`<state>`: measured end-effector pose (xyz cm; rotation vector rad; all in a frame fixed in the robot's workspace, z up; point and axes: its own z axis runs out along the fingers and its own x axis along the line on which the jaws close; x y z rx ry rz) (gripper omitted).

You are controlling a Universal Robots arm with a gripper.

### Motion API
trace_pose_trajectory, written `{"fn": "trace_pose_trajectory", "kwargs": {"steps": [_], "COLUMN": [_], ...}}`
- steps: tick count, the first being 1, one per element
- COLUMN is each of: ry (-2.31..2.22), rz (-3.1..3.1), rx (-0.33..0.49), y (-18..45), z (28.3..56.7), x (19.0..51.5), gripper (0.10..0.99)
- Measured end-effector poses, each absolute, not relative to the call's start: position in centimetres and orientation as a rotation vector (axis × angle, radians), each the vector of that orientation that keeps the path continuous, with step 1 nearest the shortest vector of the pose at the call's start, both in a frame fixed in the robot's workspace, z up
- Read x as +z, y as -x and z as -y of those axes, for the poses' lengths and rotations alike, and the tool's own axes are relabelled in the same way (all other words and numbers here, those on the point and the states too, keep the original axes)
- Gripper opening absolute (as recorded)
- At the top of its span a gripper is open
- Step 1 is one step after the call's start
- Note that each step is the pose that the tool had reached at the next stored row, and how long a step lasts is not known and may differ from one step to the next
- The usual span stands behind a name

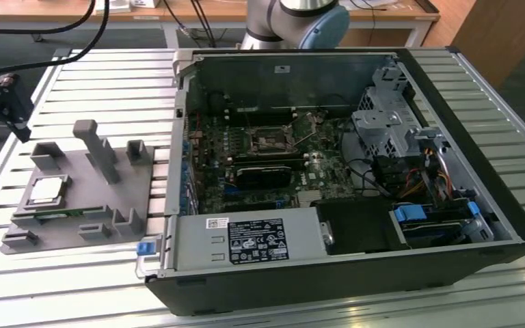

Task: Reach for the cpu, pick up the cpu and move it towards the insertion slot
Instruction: 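Pick up the cpu and move it towards the insertion slot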

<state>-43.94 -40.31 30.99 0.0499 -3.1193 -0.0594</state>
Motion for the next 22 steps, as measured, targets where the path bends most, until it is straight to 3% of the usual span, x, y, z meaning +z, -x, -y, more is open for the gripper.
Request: {"fn": "trace_pose_trajectory", "kwargs": {"steps": [14,16,19,22], "ry": [-0.05,-0.05,-0.051,-0.051], "rz": [3.119,3.12,3.123,3.126], "rx": [-0.059,-0.059,-0.059,-0.058], "y": [44.3,44.3,44.3,44.3], "z": [40.4,40.4,40.4,40.4], "x": [28.4,28.1,27.8,27.5], "gripper": [0.706,0.718,0.835,0.835]}}
